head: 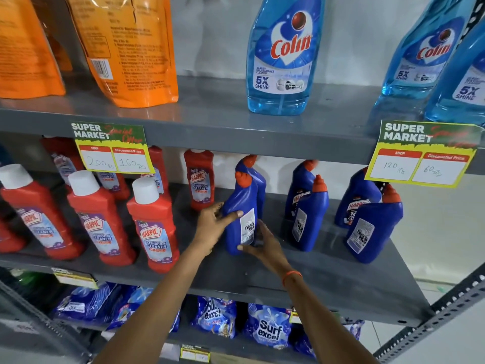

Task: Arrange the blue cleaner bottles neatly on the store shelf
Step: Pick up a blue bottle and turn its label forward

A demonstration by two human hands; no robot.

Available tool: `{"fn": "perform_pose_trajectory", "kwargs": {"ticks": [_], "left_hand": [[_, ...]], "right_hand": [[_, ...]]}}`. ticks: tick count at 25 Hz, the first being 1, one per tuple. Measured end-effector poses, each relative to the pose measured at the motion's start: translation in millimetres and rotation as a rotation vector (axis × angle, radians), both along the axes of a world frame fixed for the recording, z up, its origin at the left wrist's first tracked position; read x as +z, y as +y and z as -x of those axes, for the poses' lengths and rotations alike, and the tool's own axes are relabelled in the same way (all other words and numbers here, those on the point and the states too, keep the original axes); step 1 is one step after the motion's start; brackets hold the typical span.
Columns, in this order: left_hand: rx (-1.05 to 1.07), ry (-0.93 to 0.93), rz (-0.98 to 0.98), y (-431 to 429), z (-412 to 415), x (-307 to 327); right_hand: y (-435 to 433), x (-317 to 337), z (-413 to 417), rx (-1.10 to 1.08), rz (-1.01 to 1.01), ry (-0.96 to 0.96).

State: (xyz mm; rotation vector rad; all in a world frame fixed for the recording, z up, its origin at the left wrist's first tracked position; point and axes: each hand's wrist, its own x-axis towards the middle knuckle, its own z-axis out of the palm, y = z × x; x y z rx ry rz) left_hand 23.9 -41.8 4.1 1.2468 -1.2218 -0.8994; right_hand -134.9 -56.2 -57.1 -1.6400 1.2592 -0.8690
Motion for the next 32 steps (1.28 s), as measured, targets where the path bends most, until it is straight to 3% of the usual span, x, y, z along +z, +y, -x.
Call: {"fn": "perform_pose_trajectory", "kwargs": {"ticks": [5, 9, 13, 17, 24, 32], "left_hand": [[-0.172, 0.198, -0.029, -3, -4, 22], [-0.152, 0.301, -0.062, -10, 10, 23], [-0.07, 0.22, -0.11, -17, 25, 22], [0.114, 0.176, -0.063, -18, 17, 26], [-0.175, 0.139, -0.081, -17, -3, 22], [-0.239, 0.246, -0.074, -18, -25, 1]], "right_hand": [[-2, 24, 9, 0.177, -0.286, -0.387], [3, 29, 5, 0.144, -0.19, -0.494], [16, 15, -3, 0.141, -0.028, -0.388], [19, 7, -7, 0.102, -0.009, -0.366], [-10, 15, -10, -0.013, -0.125, -0.225], [-4, 3, -33, -0.217, -0.047, -0.09]]}}
